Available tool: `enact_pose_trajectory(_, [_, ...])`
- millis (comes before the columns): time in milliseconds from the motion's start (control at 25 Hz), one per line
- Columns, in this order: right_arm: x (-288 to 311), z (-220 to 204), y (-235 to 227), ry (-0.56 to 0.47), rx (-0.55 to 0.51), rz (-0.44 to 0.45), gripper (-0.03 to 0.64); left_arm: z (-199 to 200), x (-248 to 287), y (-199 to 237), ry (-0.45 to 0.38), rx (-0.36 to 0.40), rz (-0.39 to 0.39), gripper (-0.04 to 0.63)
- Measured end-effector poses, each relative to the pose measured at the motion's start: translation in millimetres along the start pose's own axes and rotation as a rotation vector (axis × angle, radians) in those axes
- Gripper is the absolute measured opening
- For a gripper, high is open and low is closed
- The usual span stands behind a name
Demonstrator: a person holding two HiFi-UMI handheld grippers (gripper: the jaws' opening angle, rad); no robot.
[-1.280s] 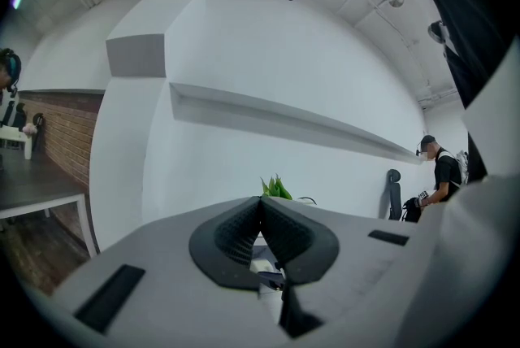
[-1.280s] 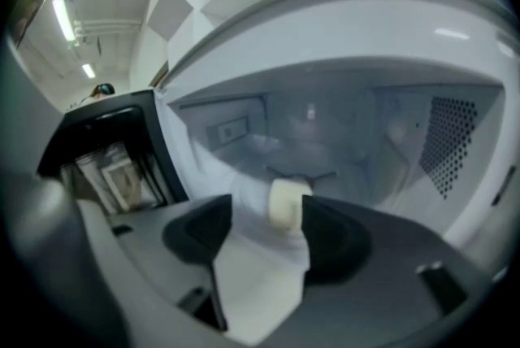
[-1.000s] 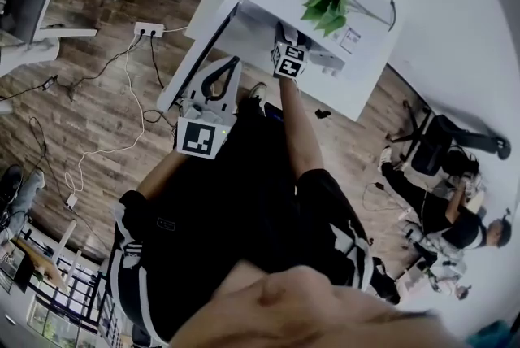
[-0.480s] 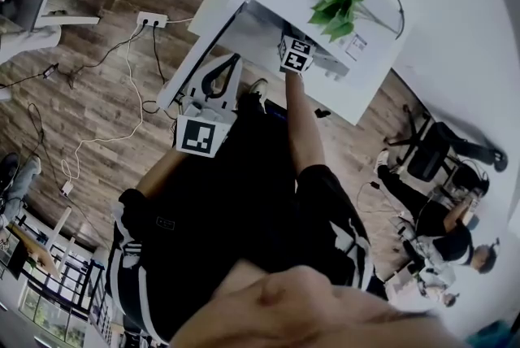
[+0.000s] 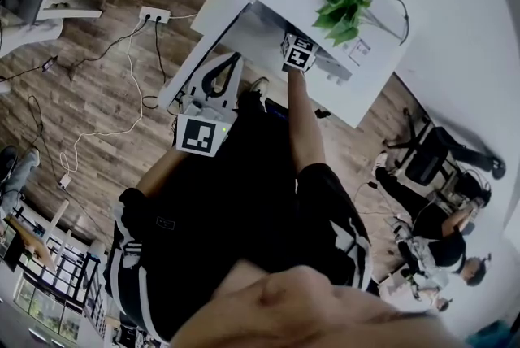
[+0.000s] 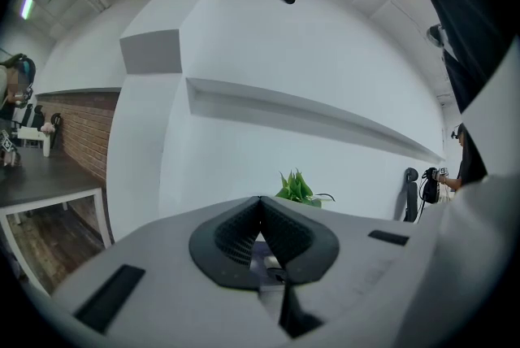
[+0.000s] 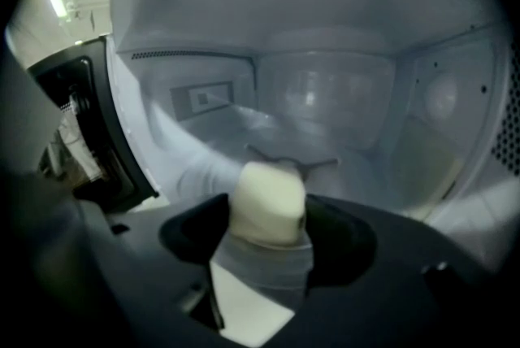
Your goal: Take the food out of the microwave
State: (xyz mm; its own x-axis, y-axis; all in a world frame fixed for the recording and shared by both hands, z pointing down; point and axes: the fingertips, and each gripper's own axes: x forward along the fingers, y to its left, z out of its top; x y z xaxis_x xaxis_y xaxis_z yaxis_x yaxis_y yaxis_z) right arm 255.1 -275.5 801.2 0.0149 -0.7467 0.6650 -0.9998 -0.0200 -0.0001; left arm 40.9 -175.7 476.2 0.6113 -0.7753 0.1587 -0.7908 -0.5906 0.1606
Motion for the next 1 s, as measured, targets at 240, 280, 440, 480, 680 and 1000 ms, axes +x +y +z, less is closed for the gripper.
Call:
enact_pose_trajectory(240, [3.8, 0.1, -0.6, -0.004, 0.004, 0.007, 0.29, -1.3, -0.6, 1.5, 0.003, -0.006, 0.004, 0.032])
enact_pose_trajectory(280, [3.4, 1.0, -0.3, -0.006, 0.002, 0.007, 0.291, -1.6, -1.0, 1.3, 0.003, -0.006, 0.003, 0.032])
enact_pose_trajectory(440, [1.9, 2.1, 0.1, -0.007, -0.001, 0.01, 0.291, -1.6, -3.3, 1.4, 0.004, -0.006, 0.001, 0.032])
enact_pose_trajectory(480, [0.4, 3.7, 0.1, -0.007, -0.002, 0.007, 0.291, -1.5, -3.9, 1.6, 0.004, -0.005, 0.001, 0.032])
enact_pose_trajectory(680, [-5.2, 6.9, 1.9, -0.014, 0.005, 0.006, 0.292, -1.1, -5.2, 3.2, -0.003, -0.005, 0.007, 0.032])
enact_pose_trajectory(1000, [-11.4, 5.9, 5.5, -0.034, 0.018, 0.023, 0.291, -0.6, -9.5, 2.6, -0.011, -0.003, 0.004, 0.032])
